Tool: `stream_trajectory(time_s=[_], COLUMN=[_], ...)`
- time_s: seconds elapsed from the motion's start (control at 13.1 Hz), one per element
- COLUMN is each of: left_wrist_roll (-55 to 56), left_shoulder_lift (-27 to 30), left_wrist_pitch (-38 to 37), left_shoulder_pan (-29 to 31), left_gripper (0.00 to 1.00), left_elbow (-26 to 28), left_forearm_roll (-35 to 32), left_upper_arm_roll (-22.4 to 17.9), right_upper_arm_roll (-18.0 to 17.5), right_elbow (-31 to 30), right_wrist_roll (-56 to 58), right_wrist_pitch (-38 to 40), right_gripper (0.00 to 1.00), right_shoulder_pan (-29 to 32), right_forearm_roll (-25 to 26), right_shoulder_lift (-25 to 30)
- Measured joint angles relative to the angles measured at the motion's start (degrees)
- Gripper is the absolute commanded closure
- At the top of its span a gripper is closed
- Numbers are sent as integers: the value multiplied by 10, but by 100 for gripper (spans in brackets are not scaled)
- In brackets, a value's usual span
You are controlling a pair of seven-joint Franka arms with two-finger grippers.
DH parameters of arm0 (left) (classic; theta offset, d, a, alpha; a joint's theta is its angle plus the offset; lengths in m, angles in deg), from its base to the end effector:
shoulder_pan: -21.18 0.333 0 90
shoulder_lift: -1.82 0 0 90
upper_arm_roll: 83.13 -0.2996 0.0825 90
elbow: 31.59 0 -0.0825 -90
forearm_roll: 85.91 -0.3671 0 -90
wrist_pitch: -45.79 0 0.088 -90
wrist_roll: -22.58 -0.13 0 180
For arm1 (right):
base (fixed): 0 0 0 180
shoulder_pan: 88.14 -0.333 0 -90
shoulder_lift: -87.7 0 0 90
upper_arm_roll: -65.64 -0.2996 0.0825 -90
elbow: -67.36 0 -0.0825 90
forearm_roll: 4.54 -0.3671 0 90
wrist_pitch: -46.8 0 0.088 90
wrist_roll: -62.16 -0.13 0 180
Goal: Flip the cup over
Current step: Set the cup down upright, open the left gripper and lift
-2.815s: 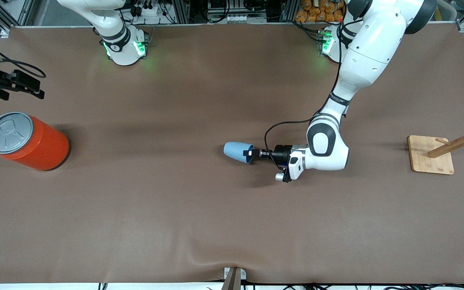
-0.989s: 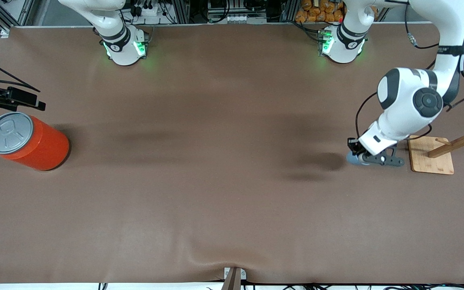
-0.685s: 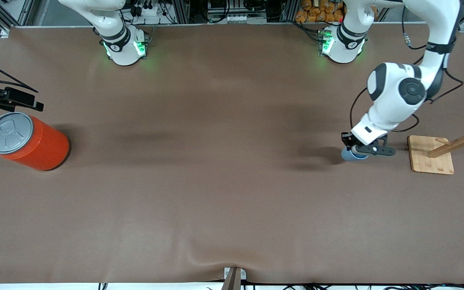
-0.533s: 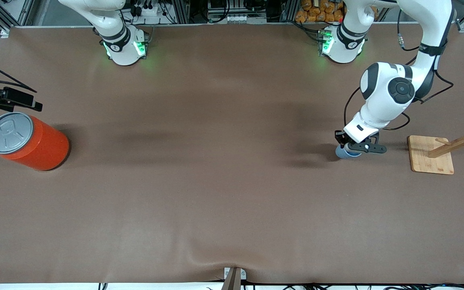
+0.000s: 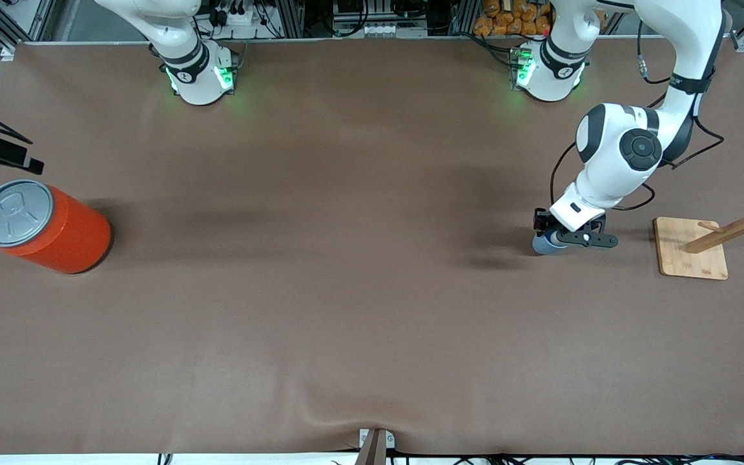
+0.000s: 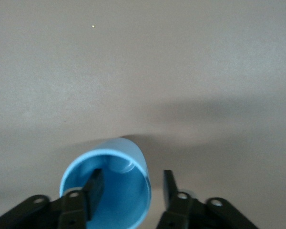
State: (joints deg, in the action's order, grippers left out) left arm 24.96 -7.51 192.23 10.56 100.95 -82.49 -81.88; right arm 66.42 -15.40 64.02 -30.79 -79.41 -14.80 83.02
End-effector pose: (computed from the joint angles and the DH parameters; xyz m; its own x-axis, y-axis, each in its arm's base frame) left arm 0.5085 -0.1069 0.2549 0.9904 -0.1145 0.0769 -0.1181 -0.9920 0.0436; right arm 0.5311 -0.0623 0.5829 0.9824 -0.0935 -0.1618 -0.1229 -0.9756 -0.1822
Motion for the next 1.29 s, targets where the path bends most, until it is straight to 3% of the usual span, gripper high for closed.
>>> stream_trajectory(time_s=[0.23,0.61,0.84,1.07,1.29], left_wrist_roll=[0,1,1,1,1], left_shoulder_lift=[2,3,2,0,-1], left_wrist_pitch=[-33,-269,-316,-323,-331], left_shoulder_pan=[1,1,4,21,46], left_gripper=[0,0,0,0,0], left_elbow=[-32,-235,-293,-308,-318], left_forearm_roll=[0,0,-2,-2,-2], left_upper_arm_roll=[0,0,-4,-7,6], right_upper_arm_roll=[-1,-2,-2,-7,-11], right_elbow=[1,2,5,8,9], right_wrist_roll=[0,0,0,1,-11], right_wrist_pitch=[7,-30,-32,-32,-30], right_gripper=[0,0,0,0,0], right_shoulder_pan=[0,0,0,-9,-80], right_forearm_roll=[-1,-1,5,65,157], right_shoulder_lift=[0,-13,-17,-17,-17])
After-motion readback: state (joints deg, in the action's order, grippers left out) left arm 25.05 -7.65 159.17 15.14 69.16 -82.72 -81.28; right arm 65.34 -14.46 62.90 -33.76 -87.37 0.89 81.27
